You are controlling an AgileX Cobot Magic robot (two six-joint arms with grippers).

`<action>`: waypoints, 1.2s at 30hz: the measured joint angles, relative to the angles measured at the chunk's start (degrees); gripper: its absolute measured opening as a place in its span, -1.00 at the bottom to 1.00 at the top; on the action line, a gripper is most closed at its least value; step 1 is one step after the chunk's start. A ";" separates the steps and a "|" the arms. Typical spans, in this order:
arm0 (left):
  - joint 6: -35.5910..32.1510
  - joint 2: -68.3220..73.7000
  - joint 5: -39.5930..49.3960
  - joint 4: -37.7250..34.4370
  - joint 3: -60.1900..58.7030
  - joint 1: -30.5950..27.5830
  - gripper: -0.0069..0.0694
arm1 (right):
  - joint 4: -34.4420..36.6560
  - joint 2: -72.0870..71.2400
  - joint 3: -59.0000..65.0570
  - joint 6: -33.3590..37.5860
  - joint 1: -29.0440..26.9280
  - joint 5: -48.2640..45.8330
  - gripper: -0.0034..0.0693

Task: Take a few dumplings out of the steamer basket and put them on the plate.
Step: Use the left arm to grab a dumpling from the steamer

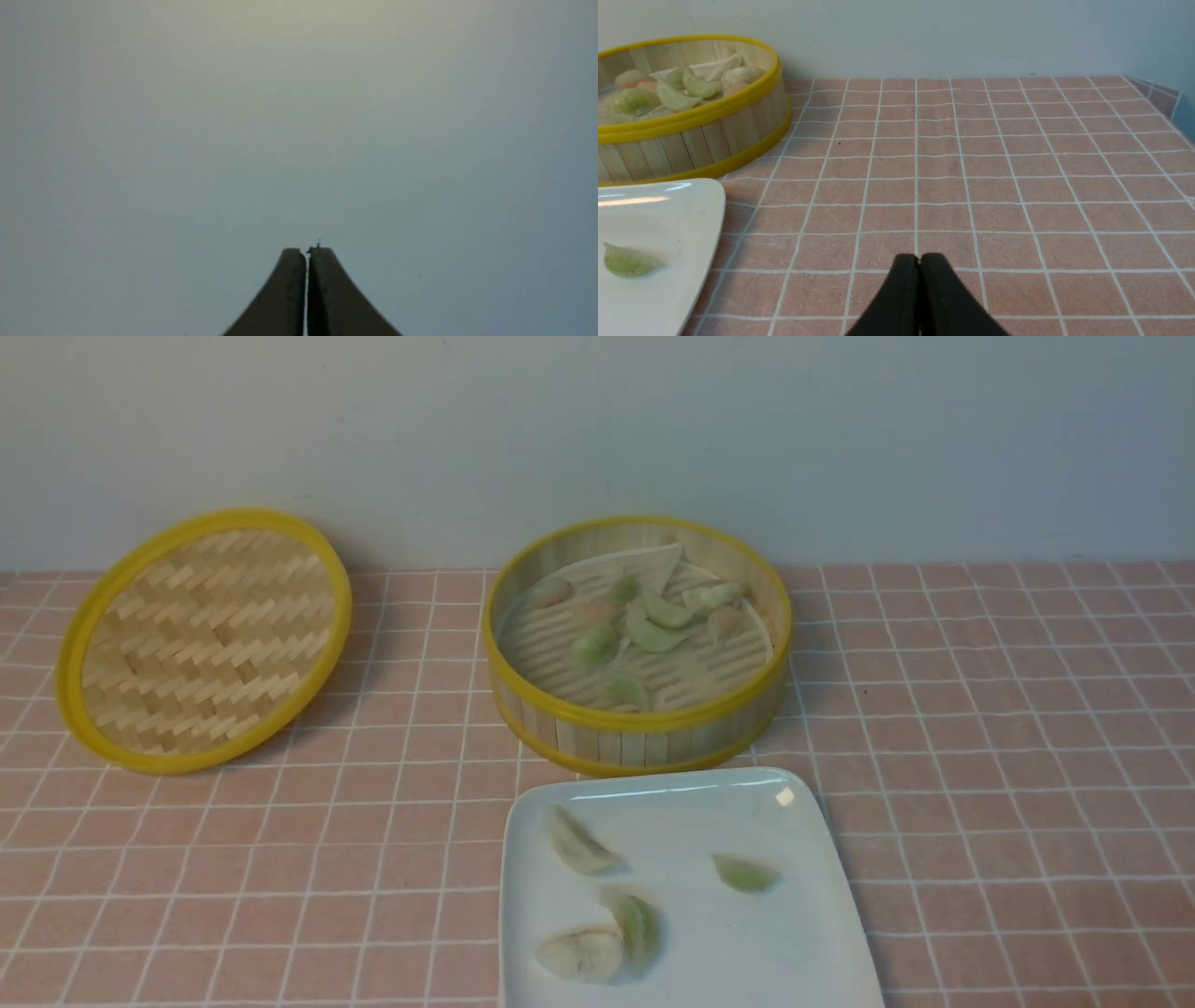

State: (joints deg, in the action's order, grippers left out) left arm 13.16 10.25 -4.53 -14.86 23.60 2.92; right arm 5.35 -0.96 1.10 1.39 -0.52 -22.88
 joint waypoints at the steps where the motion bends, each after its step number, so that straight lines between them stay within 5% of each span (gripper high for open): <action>1: -0.22 1.50 1.97 1.14 1.90 0.00 -0.83 | 0.00 0.00 0.00 0.00 0.00 0.00 -0.95; 3: -1.46 12.90 19.21 7.40 16.20 0.00 -0.83 | 0.00 0.00 0.00 0.00 0.00 0.00 -0.95; 4: -1.46 13.84 20.67 7.66 16.20 0.00 -0.83 | 0.00 0.00 0.00 0.00 0.00 0.00 -0.95; 8: -3.34 33.37 49.83 7.28 34.64 0.00 -0.83 | 1.76 0.00 0.21 -0.31 0.05 1.28 -0.95; 11: -8.84 47.78 62.26 3.03 40.17 0.00 -0.83 | 12.33 0.00 0.60 -3.39 0.04 9.05 -0.95; 19: -25.55 75.49 63.20 -3.67 43.48 7.37 -0.83 | 41.11 0.00 0.60 -8.19 0.11 25.88 -0.95; 28: -28.79 94.87 62.40 -3.56 65.01 15.35 -0.83 | 46.67 0.00 0.60 -5.52 0.18 33.12 -0.95; 31: -30.18 99.38 63.20 -3.16 72.65 16.07 -0.83 | 46.57 0.00 -1.82 -5.15 1.27 25.09 -0.95; 36: -32.80 108.40 63.34 -2.75 84.42 17.33 -0.82 | 35.61 8.69 -19.61 0.38 3.36 -2.60 -0.95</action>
State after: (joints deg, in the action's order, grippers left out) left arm -19.64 118.66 58.81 -17.62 108.02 20.25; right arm 40.96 7.73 -18.51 1.78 2.84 -25.48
